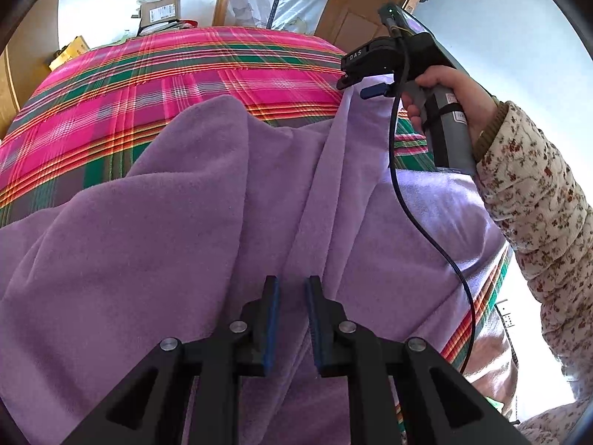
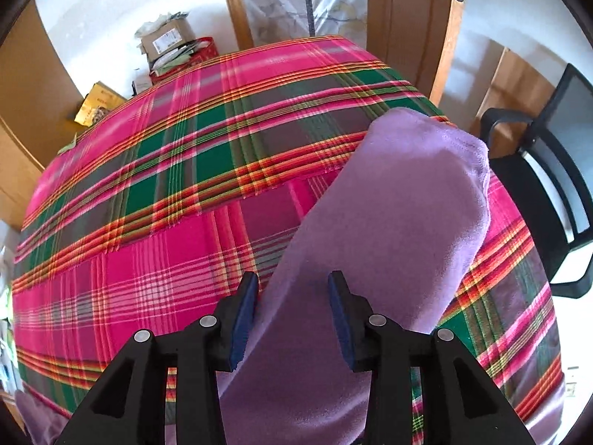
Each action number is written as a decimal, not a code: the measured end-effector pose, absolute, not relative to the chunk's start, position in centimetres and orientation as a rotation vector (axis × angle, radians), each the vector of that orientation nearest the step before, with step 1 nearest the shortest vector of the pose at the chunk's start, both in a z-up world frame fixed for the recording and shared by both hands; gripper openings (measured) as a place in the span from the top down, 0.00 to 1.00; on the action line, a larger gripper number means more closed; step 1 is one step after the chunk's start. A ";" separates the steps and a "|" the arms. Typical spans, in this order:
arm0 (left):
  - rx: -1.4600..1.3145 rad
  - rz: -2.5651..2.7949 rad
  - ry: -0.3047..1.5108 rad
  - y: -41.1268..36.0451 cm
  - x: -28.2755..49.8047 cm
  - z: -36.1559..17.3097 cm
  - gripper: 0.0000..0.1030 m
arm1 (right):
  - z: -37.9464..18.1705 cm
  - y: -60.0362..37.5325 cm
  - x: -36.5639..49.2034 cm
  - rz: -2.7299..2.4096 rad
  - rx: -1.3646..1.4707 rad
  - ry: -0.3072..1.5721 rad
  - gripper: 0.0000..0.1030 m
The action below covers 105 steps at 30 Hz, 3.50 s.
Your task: Fold clothes
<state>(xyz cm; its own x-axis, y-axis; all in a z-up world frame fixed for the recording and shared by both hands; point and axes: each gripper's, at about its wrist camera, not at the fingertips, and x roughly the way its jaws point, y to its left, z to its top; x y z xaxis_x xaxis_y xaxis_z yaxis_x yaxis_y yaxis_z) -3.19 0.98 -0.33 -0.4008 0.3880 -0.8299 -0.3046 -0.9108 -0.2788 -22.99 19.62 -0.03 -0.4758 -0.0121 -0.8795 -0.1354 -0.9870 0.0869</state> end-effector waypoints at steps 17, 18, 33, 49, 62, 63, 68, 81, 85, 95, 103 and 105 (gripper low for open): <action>-1.434 2.360 -0.110 1.1 -3.5 -0.1 0.80 | 1.1 21.4 -21.9 2.703 -1.492 0.238 0.97; -1.432 2.369 -0.104 1.2 -3.4 -0.1 0.79 | 1.4 21.7 -21.3 2.719 -1.472 0.244 0.97; -1.381 2.418 0.068 3.5 -1.7 0.8 0.76 | 6.1 28.3 -12.9 2.819 -1.224 0.386 0.97; -1.307 2.393 0.331 7.5 1.4 0.2 0.76 | 3.4 32.8 -7.3 2.783 -1.195 0.566 0.97; -1.323 2.370 0.422 9.7 0.9 -0.9 0.75 | 1.3 34.6 -5.8 2.826 -1.177 0.682 0.97; -1.328 2.374 0.418 9.8 0.8 -0.9 0.74 | 1.2 34.6 -5.8 2.830 -1.177 0.686 0.97; -1.338 2.369 0.457 10.4 0.6 -0.9 0.73 | 0.9 35.0 -6.0 2.840 -1.185 0.712 0.97; -1.318 2.366 0.483 10.6 0.7 -0.9 0.73 | 0.7 35.7 -5.9 2.868 -1.182 0.789 0.97; -1.316 2.361 0.467 10.5 0.5 -0.9 0.73 | 1.6 35.7 -5.6 2.901 -1.148 0.787 0.97; -1.266 2.415 0.344 9.1 0.2 1.3 0.95 | 2.5 35.7 -5.2 2.933 -1.109 0.781 0.97; -1.144 2.479 0.203 7.7 0.6 4.8 0.95 | 5.4 35.7 -3.4 2.984 -0.951 0.736 0.97; -1.131 2.484 0.179 7.6 0.7 5.4 0.95 | 6.5 35.6 -2.7 3.005 -0.909 0.711 0.97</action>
<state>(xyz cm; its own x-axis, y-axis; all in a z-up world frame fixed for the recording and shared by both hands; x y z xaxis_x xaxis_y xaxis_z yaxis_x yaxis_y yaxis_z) 0.72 7.58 5.36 -0.5904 0.3073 -0.7464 -0.4109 -0.9103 -0.0498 -2.72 35.58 6.51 -0.8377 -0.1966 -0.5096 -0.0528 -0.8995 0.4337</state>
